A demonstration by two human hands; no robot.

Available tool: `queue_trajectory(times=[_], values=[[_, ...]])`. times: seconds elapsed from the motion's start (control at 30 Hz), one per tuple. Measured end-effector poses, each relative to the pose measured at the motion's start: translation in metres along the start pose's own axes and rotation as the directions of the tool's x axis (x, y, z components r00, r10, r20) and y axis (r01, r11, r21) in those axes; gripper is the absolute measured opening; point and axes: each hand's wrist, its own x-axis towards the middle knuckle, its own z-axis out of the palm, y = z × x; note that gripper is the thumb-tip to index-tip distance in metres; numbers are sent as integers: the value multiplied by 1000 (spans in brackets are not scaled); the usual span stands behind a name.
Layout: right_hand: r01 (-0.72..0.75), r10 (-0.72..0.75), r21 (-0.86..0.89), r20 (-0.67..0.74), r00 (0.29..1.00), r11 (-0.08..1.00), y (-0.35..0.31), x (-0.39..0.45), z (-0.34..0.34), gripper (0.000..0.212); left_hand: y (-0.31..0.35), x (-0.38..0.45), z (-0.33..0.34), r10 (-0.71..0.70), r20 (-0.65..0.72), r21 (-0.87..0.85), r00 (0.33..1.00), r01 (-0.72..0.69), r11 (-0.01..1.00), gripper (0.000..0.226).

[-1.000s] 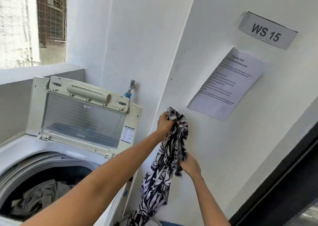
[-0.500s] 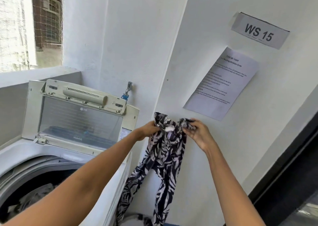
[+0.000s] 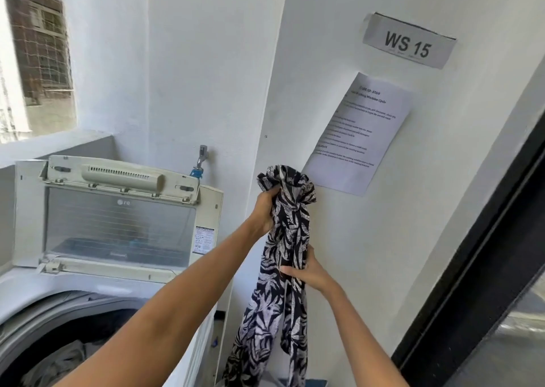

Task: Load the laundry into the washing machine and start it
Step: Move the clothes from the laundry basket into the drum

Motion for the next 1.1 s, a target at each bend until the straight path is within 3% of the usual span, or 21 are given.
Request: queue_trajectory(times=[0.1,0.13,0.23,0.3,0.4,0.47,0.53,0.6,0.67,0.83,0.9,0.97,1.1], values=[[-22,28,31,-221,975,999,-2,4,12,68,4,3,11,21,-10,-74,1000,-22,997,32],[-13,20,30,-275,961,999,-6,7,12,57,7,5,10,61,-89,-12,994,-62,998,33],[51,23,186,-373,927,981,-27,11,8,44,17,15,-8,184,-384,261,905,-85,962,42],[118,23,298,-431,902,947,-44,15,3,45,24,19,-27,159,-449,372,879,22,928,52],[259,-39,413,-470,882,873,-81,18,-5,39,27,4,-45,44,-408,435,912,152,888,51],[340,-111,428,-476,873,837,-114,17,-5,38,25,-8,-57,20,-280,503,960,129,854,44],[419,-198,412,-480,854,809,-142,15,-2,39,24,-15,-75,9,-130,545,992,64,836,54],[480,-269,421,-467,842,770,-167,10,3,40,28,-26,-93,-51,11,515,999,38,856,63],[535,-334,456,-449,828,711,-194,5,8,40,33,-38,-109,-130,63,450,990,88,889,54],[617,-446,498,-427,786,610,-263,10,32,43,54,-67,-161,-300,25,507,954,246,826,27],[621,-443,493,-438,782,609,-282,19,47,48,76,-80,-164,-232,-64,542,971,229,809,21],[628,-407,482,-489,772,611,-297,28,65,52,104,-88,-166,-121,-158,525,980,187,831,31],[627,-267,439,-638,722,644,-314,35,96,51,168,-113,-199,19,-222,479,975,91,873,28]])
